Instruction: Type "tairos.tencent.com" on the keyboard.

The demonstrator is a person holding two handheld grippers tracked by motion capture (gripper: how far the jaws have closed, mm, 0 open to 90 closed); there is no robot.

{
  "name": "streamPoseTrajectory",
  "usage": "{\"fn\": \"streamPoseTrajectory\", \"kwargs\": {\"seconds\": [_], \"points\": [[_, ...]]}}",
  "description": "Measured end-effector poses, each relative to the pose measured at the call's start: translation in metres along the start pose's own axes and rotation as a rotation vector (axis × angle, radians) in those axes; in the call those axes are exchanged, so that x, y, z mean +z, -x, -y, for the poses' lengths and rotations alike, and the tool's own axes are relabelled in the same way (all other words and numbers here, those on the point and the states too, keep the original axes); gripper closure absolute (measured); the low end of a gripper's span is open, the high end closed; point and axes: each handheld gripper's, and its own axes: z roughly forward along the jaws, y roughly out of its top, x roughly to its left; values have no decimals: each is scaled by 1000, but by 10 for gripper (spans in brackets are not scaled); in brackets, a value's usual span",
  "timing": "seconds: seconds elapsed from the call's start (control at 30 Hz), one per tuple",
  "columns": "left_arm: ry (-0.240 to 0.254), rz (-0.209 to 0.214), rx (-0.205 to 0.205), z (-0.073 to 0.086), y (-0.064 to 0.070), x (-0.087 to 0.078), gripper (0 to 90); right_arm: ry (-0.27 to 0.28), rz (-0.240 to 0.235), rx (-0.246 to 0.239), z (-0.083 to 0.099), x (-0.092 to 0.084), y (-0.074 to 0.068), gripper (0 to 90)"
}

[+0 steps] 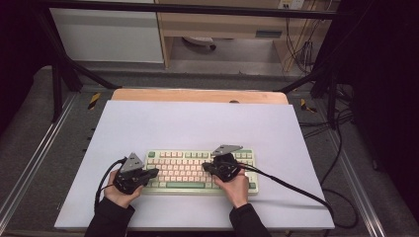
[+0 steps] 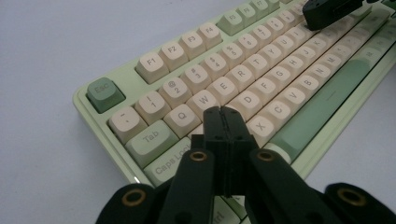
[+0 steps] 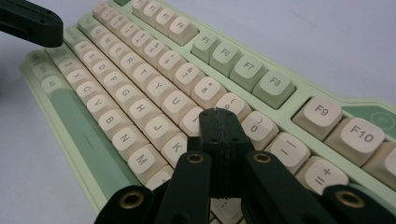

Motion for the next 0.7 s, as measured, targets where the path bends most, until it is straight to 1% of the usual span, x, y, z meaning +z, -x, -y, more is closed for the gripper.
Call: {"fn": "streamPoseTrajectory", "kwargs": {"seconds": [0.1,0.13,0.2,0.37,0.4,0.47,0.63,0.7], "points": [[0,0,1,0,0,0,899,-5,3,3,1,2,0,900],[0,1,0,0,0,0,899,-5,3,-7,1,0,0,900],[0,2,1,0,0,0,899,1,5,-10,0,-1,0,900],[2,1,3,0,1,0,899,13,0,-13,-2,-11,-2,900],[2,1,3,-1,1,0,899,19,-4,-20,-2,-13,-2,900],[3,0,3,-1,1,0,899,18,-10,-17,-3,-17,-4,900],[3,0,4,-1,1,0,899,22,-17,-26,-3,-26,-5,900],[5,2,2,-2,1,0,899,27,-12,-29,-1,-29,-4,900]]}}
